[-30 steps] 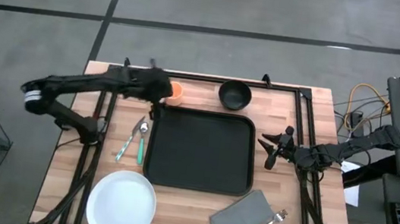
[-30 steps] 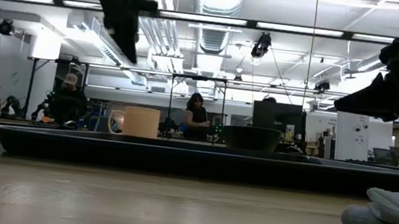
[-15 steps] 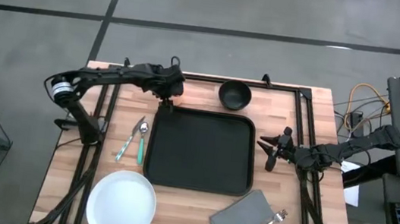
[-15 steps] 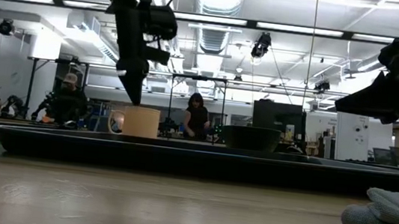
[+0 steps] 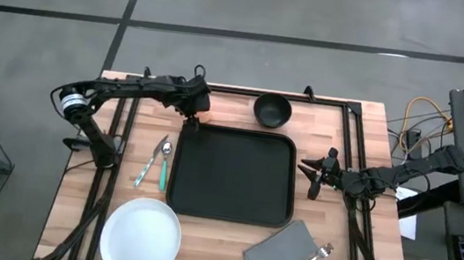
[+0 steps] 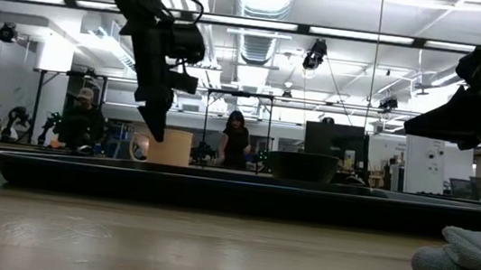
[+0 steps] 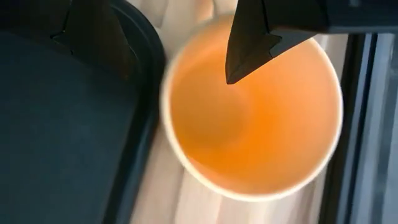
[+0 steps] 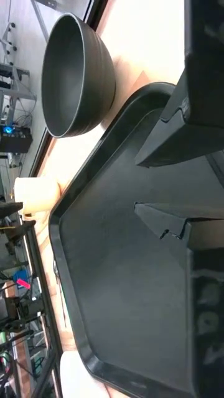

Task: Set up tray
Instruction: Put the yellow mug on the black serving tray

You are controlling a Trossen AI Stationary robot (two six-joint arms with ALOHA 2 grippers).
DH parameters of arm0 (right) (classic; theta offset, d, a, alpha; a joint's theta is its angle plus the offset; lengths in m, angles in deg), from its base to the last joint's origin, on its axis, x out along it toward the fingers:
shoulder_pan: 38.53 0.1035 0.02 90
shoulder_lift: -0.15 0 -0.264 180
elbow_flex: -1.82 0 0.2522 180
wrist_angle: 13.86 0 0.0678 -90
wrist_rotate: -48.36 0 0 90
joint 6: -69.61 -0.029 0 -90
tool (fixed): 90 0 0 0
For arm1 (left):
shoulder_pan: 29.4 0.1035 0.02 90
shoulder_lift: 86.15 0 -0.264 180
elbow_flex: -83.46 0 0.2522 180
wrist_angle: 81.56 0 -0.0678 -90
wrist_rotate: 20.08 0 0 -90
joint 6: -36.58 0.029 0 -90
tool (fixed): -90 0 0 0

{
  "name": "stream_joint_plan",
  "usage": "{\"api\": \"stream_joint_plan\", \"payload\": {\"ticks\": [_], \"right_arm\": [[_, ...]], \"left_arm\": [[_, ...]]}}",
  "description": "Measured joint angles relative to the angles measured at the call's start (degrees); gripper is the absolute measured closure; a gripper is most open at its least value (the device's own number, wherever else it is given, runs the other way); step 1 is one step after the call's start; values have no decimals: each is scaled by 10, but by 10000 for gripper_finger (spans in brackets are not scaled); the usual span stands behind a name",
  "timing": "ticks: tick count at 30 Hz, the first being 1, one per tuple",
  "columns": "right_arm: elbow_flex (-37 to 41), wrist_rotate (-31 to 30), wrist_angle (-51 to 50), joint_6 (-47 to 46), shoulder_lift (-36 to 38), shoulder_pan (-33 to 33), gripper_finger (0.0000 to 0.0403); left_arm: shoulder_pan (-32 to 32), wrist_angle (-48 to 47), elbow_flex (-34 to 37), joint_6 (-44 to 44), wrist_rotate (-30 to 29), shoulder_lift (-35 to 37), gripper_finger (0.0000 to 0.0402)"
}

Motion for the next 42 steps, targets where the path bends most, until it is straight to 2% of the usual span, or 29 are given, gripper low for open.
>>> {"api": "stream_joint_plan", "payload": {"ticks": [4,7,10,14,16,24,29,35,42], "right_arm": [[0,0,1,0,0,0,318],[0,0,1,0,0,0,324],[0,0,1,0,0,0,330],[0,0,2,0,0,0,335],[0,0,2,0,0,0,335],[0,0,2,0,0,0,335],[0,0,2,1,0,0,332],[0,0,1,2,0,0,337],[0,0,1,0,0,0,338]], "left_arm": [[13,36,17,1,-3,0,168],[18,42,20,1,-4,0,196],[19,43,19,1,-4,0,257],[19,46,16,1,-9,0,368],[19,41,10,-1,-23,0,390],[-13,-88,-73,-54,-29,7,400],[-76,-162,-96,-61,31,7,400],[-135,-175,-79,-67,45,7,401],[-143,-130,-19,-86,43,6,401]]}}
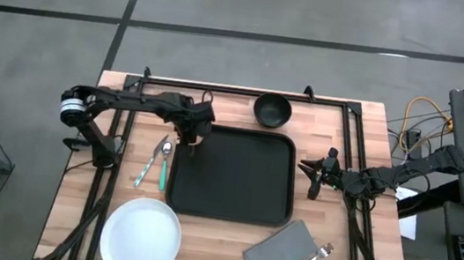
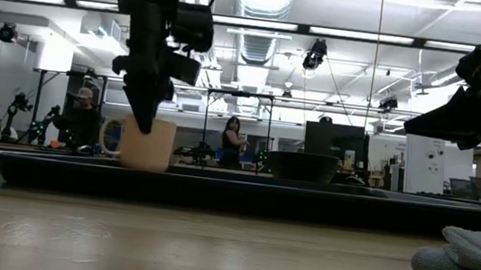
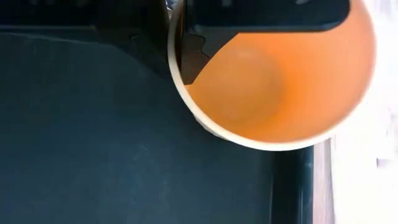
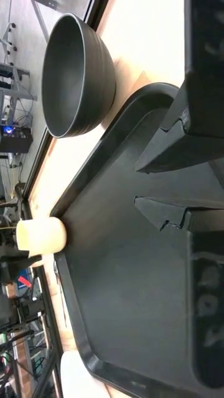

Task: Set up tray
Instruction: Put the yellow mug on the black serving tray, then put the plate on the black serving tray to the bottom left of the yellow mug

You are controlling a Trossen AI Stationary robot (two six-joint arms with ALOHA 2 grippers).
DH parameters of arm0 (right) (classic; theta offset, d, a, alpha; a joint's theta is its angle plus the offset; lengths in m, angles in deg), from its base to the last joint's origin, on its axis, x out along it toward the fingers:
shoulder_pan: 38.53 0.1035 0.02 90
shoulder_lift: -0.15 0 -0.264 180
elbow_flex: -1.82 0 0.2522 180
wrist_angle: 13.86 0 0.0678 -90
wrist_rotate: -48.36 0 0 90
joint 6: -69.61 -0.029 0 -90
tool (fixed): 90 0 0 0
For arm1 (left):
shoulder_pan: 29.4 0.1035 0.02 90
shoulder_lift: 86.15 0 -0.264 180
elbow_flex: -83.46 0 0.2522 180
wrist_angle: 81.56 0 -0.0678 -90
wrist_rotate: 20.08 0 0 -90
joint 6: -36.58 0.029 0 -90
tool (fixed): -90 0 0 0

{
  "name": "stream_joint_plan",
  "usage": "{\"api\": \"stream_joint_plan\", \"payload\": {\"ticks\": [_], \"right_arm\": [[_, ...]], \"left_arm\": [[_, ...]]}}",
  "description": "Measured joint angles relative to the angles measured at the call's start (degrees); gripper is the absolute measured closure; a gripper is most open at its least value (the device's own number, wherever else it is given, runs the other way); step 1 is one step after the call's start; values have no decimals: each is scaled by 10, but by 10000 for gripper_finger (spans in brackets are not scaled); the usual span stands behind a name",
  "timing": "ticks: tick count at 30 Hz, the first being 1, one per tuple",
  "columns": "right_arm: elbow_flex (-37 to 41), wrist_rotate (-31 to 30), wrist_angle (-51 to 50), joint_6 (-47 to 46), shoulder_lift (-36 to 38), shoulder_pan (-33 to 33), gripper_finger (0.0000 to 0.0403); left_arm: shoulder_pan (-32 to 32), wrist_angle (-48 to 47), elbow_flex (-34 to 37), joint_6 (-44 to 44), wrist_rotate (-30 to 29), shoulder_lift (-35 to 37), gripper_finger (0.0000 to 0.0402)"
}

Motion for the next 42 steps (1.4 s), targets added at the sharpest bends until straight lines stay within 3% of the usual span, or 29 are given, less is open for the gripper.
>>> {"api": "stream_joint_plan", "payload": {"ticks": [6,11,16,20,24,27,30,38,42], "right_arm": [[0,0,0,0,0,0,330],[0,11,1,0,0,0,324],[0,15,0,0,0,0,324],[0,29,0,2,0,0,329],[0,30,0,2,-7,0,333],[0,30,0,1,-15,0,335],[0,30,0,-1,-24,0,335],[0,44,0,-3,-30,0,335],[0,49,0,-4,-30,0,335]], "left_arm": [[1,-4,11,-4,-1,1,385],[-1,-14,-26,-11,-2,10,328],[-29,-131,-88,-35,2,15,267],[-133,-266,-138,-51,4,24,245],[-273,-301,-142,-83,-23,24,242],[-363,-261,-116,-94,-14,24,242],[-409,-213,-79,-160,5,30,242],[-444,-72,82,-381,43,84,242],[-452,36,178,-478,94,121,242]]}}
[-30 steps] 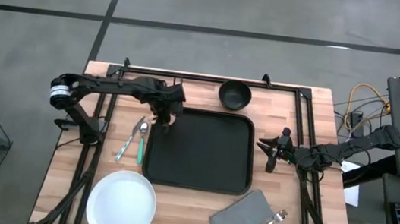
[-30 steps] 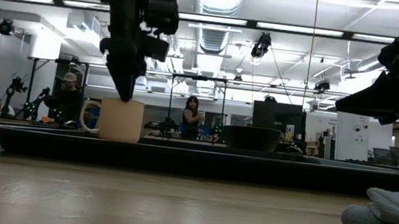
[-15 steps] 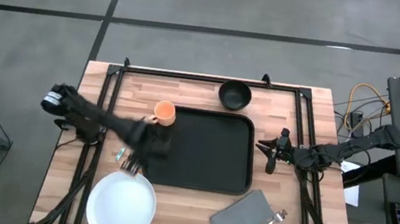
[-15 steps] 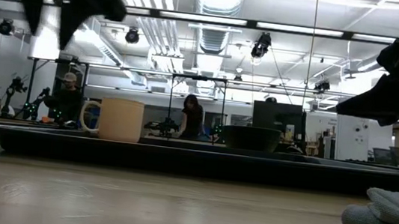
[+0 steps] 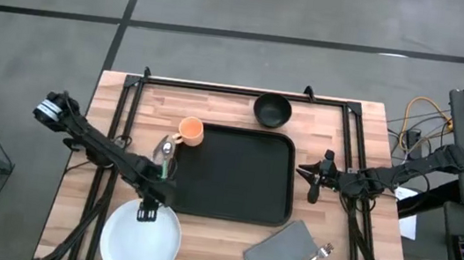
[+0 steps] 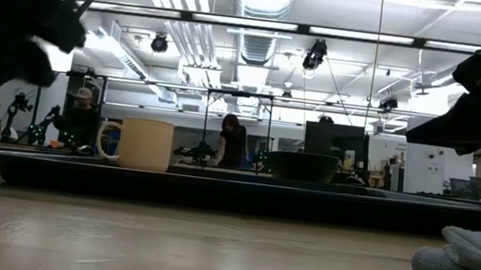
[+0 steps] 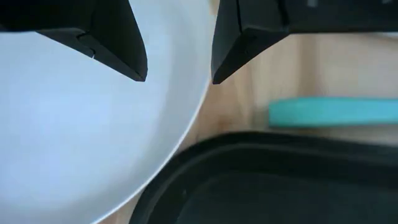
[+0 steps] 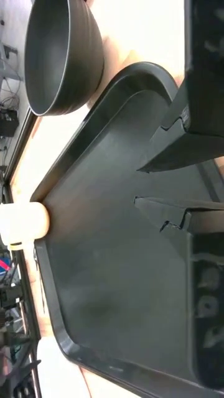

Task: Set up tray
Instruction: Put the plate on the black serving tray to the bottom left of the yellow mug

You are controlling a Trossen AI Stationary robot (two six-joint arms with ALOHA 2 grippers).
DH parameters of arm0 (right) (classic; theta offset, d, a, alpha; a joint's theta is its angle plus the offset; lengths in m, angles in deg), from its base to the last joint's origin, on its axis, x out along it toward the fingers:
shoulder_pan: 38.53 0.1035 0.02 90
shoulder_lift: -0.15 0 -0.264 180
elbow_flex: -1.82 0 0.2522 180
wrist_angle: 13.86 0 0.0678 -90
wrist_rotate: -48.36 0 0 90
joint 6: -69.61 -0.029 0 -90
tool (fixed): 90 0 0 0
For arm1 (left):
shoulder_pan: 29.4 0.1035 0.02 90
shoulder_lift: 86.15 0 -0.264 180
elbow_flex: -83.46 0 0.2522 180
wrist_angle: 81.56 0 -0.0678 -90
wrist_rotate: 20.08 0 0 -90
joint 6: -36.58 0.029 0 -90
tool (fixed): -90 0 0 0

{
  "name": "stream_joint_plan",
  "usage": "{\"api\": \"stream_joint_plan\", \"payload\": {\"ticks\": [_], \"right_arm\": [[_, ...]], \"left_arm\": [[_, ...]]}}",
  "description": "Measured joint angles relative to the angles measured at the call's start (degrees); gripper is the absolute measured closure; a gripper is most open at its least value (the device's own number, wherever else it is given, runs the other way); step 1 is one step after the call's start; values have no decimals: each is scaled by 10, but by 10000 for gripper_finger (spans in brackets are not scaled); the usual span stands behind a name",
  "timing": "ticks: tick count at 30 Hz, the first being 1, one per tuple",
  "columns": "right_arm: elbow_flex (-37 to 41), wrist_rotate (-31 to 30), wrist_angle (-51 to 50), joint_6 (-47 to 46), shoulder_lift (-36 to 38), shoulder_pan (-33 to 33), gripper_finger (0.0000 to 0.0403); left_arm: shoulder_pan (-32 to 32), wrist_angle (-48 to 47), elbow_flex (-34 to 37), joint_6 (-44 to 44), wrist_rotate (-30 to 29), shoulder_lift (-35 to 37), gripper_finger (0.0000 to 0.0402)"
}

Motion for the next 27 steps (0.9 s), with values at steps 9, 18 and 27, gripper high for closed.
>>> {"api": "stream_joint_plan", "payload": {"ticks": [9,18,27], "right_arm": [[0,9,0,2,0,0,335],[0,9,0,4,0,0,335],[0,9,1,6,0,0,335]], "left_arm": [[-19,78,115,-87,-1,31,242],[-19,101,127,-89,-8,13,275],[-16,140,127,-107,24,12,398]]}}
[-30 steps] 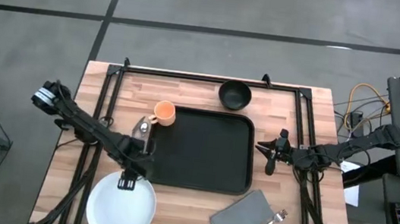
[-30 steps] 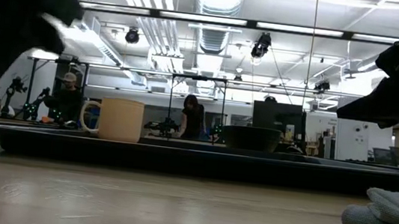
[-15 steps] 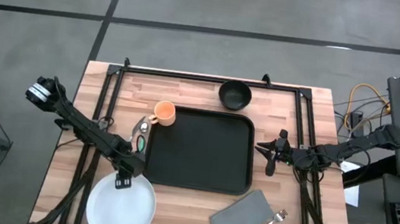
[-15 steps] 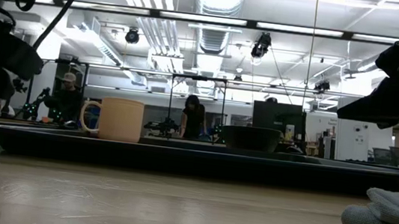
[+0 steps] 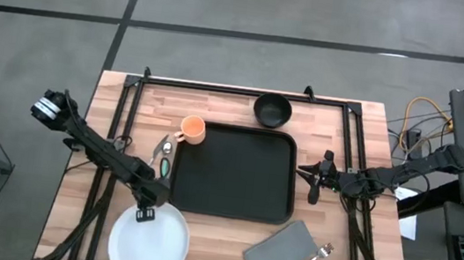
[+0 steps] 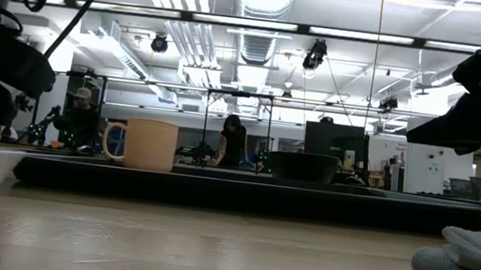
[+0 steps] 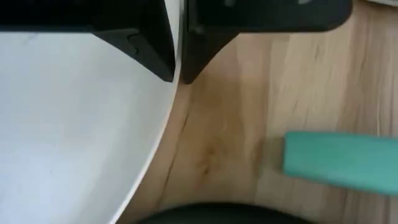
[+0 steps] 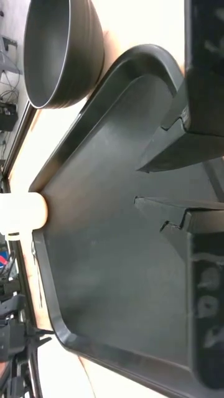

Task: Set up tray
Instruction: Put the plate on the black serving tray to the bottom left of the yellow mug

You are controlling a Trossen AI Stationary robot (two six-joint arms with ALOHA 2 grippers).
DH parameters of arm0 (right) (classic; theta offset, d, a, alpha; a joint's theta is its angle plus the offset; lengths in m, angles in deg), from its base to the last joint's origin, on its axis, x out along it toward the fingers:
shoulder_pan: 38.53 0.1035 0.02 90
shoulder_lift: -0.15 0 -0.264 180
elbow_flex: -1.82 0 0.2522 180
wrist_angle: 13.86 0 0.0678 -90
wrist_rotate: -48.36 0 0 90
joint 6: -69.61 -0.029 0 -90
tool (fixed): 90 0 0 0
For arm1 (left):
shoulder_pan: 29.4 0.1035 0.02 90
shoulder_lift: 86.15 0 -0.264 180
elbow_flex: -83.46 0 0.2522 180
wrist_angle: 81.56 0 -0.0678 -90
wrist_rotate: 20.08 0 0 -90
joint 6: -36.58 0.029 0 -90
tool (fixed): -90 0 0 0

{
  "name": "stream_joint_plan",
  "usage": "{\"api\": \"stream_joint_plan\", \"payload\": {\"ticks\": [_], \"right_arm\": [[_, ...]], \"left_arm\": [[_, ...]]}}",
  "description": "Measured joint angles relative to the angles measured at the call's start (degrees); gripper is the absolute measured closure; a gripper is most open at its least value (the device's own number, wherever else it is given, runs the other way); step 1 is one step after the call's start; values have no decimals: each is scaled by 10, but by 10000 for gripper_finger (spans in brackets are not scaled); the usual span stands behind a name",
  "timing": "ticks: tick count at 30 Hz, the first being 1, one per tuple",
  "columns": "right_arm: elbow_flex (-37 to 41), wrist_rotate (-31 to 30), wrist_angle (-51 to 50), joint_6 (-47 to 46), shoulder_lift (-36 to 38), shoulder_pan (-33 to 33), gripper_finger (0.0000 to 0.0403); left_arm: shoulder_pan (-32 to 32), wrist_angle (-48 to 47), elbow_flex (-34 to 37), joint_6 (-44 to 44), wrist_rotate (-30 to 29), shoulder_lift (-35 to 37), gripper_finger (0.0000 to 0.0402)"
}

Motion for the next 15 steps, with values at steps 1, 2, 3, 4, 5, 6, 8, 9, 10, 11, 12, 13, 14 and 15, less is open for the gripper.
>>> {"api": "stream_joint_plan", "payload": {"ticks": [1,2,3,4,5,6,8,9,10,11,12,13,14,15], "right_arm": [[0,0,0,0,0,0,335],[0,0,1,0,0,0,335],[0,0,1,-1,0,0,335],[0,0,1,-1,0,0,335],[0,0,2,-2,0,0,335],[0,0,1,-2,0,0,335],[0,0,2,-2,0,0,335],[0,0,2,-2,0,0,335],[0,0,2,-2,0,0,335],[0,0,2,-2,0,0,335],[0,0,2,-2,0,0,335],[0,0,2,-2,0,0,335],[0,0,2,-2,0,0,335],[0,-1,4,-2,0,0,335]], "left_arm": [[0,-1,-5,-1,8,-1,399],[-1,-4,-13,-2,14,-2,400],[-2,-8,-24,-1,15,-2,400],[-2,-12,-36,1,15,-1,401],[-2,-16,-50,8,16,-1,401],[-2,-21,-64,16,17,-1,401],[-1,-47,-95,26,20,-1,401],[1,-63,-111,29,21,-1,401],[5,-80,-129,30,21,-1,401],[11,-99,-146,31,20,-1,401],[18,-117,-162,31,15,-1,401],[28,-129,-177,34,8,-1,401],[39,-133,-191,38,-3,-1,401],[51,-133,-204,42,-15,-1,401]]}}
